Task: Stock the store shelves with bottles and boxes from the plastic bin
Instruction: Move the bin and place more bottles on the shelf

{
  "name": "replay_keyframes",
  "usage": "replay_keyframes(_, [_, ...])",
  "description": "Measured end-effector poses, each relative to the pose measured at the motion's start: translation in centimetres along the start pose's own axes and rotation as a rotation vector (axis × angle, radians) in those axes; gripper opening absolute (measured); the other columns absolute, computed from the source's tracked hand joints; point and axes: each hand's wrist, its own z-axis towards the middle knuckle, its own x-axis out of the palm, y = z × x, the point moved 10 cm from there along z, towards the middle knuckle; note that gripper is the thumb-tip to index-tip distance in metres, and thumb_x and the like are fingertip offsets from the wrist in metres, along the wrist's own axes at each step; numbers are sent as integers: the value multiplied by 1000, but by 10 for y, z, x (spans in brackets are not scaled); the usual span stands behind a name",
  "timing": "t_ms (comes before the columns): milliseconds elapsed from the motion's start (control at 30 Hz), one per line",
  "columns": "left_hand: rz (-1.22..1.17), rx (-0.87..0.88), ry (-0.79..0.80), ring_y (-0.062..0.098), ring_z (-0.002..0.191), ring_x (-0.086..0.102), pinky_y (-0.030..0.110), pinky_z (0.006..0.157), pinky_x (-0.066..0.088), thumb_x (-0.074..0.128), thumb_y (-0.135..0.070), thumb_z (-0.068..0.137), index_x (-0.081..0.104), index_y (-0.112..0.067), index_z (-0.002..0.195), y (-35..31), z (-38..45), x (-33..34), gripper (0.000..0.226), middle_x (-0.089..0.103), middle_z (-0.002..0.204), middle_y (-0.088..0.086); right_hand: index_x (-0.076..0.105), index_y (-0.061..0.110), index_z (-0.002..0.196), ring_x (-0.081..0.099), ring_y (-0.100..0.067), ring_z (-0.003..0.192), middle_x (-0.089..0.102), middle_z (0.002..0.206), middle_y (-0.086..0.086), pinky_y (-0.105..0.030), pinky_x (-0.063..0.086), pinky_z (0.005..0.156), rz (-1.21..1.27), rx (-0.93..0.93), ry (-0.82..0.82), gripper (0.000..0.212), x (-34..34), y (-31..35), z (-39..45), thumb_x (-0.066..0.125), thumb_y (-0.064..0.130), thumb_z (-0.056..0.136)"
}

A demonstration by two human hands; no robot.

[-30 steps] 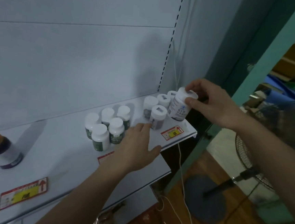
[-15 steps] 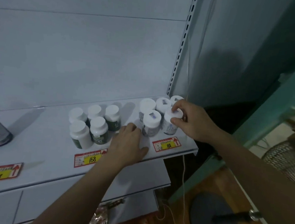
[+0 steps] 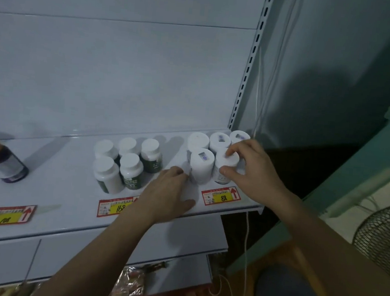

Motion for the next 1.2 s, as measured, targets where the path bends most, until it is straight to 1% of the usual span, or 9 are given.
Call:
replay_keyframes(67, [-60, 25, -6, 21, 128, 48, 32, 105, 41, 63, -49, 91, 45, -18, 144, -3, -9, -10, 65, 46, 144, 1, 58, 31, 104, 46, -4, 114, 45, 123, 9, -21, 37, 94, -39, -48, -71, 26, -8, 13, 0, 76, 36, 86])
replay_keyframes(200, [-77, 22, -158, 19, 130, 48, 35, 107, 42, 58, -49, 95, 39, -18, 149, 6, -40, -59, 66, 43, 148, -1, 57, 29, 108, 46, -11, 114, 45, 120, 9, -28, 41, 96, -95, -191, -99, 23, -1, 63, 9, 69, 38, 91])
replay_keyframes(300, [-89, -24, -249, 16, 118, 54, 31, 99, 48, 58, -47, 95, 45, -23, 143, 34, -72, -97, 56, 49, 142, -6, 59, 28, 115, 46, -16, 118, 48, 123, 8, -31, 40, 98, -98, -304, -46, 26, 26, 113, 16, 67, 37, 92])
replay_keyframes(400, [-48, -68, -350, 13, 120, 53, 27, 98, 46, 56, -48, 94, 48, -26, 141, 72, -115, -134, 52, 50, 140, -9, 60, 27, 123, 41, -20, 128, 48, 132, 5, -45, 43, 103, -99, -403, 40, 33, 67, 169, 21, 65, 38, 92])
replay_keyframes(567, [56, -235, -410, 13, 132, 46, 30, 105, 43, 52, -53, 96, 37, -25, 150, 164, -202, -176, 63, 41, 151, -9, 52, 32, 137, 26, -14, 139, 40, 145, 7, -42, 35, 114, -140, -531, 194, 43, 138, 280, 24, 60, 44, 96])
replay_keyframes(800, [64, -488, -301, 9, 148, 24, 27, 120, 24, 49, -53, 99, 16, -30, 159, 311, -365, -192, 72, 21, 164, -11, 42, 46, 140, 41, -4, 127, 40, 139, 22, -29, 38, 106, -146, -784, 550, 50, 260, 466, -1, 55, 57, 93])
replay_keyframes(967, [27, -742, -367, 10, 149, 23, 30, 120, 25, 51, -55, 97, 17, -30, 159, 409, -494, -197, 74, 21, 165, -10, 47, 46, 135, 49, 7, 110, 46, 130, 24, -30, 44, 100, -34, -941, 661, 51, 337, 606, -40, 53, 65, 88])
replay_keyframes(1100, [40, -897, -403, 12, 147, 29, 31, 119, 28, 54, -52, 97, 21, -27, 158, 478, -588, -219, 74, 24, 164, -7, 47, 45, 135, 43, 3, 125, 44, 137, 23, -31, 40, 108, -48, -1093, 757, 47, 401, 707, -75, 57, 58, 91])
replay_keyframes(1200, [83, -994, -426, 12, 147, 27, 30, 117, 27, 55, -51, 97, 23, -27, 157, 527, -649, -245, 72, 26, 163, -7, 46, 44, 137, 45, -3, 125, 44, 138, 18, -34, 42, 106, -86, -1200, 804, 49, 444, 786, -96, 58, 56, 92])
